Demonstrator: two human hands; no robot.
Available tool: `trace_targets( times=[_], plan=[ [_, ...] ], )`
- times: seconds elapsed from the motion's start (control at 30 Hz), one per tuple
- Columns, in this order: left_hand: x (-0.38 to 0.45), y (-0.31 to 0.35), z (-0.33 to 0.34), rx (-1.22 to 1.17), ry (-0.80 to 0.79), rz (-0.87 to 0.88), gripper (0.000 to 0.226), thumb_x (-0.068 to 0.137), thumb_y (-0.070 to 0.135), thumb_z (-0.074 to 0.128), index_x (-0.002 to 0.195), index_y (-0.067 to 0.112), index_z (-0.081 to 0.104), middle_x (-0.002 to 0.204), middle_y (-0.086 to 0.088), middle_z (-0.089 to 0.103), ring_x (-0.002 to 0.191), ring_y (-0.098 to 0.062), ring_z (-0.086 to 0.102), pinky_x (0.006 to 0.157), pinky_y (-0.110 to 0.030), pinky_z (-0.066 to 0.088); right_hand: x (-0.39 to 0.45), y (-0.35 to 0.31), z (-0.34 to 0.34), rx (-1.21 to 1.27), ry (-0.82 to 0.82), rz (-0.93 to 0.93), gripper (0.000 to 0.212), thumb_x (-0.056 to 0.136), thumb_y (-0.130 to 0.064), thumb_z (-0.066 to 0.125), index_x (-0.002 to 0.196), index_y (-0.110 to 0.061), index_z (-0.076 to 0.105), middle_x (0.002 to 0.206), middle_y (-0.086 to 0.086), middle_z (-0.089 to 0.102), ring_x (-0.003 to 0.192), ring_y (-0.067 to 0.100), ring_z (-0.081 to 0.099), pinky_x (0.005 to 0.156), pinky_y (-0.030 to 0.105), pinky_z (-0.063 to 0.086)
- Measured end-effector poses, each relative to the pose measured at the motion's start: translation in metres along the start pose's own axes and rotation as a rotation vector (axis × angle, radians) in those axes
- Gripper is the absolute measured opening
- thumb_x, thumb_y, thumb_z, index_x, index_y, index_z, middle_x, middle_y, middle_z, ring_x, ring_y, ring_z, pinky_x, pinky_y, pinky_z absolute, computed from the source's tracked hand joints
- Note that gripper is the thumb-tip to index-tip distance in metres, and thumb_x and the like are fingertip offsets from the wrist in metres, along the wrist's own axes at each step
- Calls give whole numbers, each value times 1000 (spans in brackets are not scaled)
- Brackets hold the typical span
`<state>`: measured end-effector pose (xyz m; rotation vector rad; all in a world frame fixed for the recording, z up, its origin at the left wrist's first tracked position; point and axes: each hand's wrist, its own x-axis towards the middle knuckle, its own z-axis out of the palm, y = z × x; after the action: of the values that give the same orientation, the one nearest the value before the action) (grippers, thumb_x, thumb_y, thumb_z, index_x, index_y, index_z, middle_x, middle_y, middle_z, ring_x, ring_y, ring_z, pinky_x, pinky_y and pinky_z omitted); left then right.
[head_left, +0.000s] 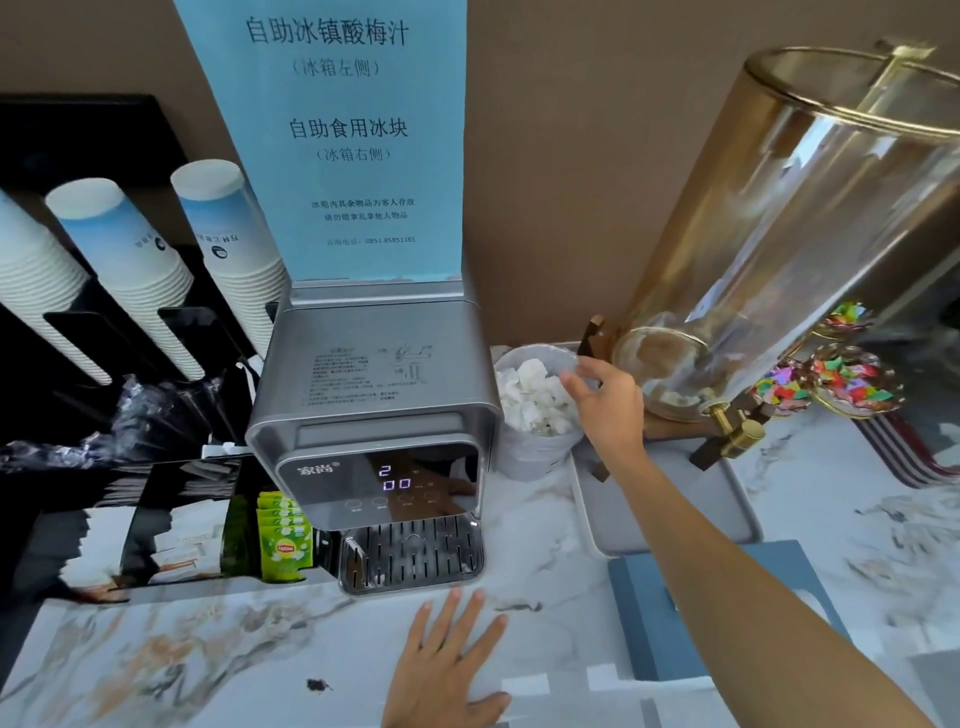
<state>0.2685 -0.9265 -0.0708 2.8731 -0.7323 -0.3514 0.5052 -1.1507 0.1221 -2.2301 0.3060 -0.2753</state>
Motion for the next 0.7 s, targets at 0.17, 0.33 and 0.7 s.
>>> trace_targets(
  times=[0.17, 0.33, 0.7],
  plan=[
    [1, -1, 1, 6, 25, 1, 86, 78, 81, 49, 148, 31, 45, 157, -10, 42, 149, -27, 13, 112, -54, 20, -20, -1, -16, 113, 8, -17, 37, 89, -29, 69, 123, -13, 68, 120, 4, 72, 114, 19, 63, 98, 35, 49],
    [1, -5, 12, -39, 95, 16, 80, 81, 76, 50, 146, 30, 49, 155, -8, 45, 148, -32, 27, 110, -61, 31, -75, 30, -59, 246, 54, 29, 29, 91, -27, 68, 116, -14, 71, 103, -4, 73, 84, -5, 64, 76, 16, 52],
    [2, -3, 16, -39, 161, 44, 80, 74, 67, 62, 142, 27, 55, 153, -10, 48, 144, -32, 36, 110, -60, 31, -159, 151, -175, -140, 114, 300, 29, 84, -12, 75, 112, -6, 71, 115, 13, 71, 107, 31, 64, 91, 41, 50]
  ],
)
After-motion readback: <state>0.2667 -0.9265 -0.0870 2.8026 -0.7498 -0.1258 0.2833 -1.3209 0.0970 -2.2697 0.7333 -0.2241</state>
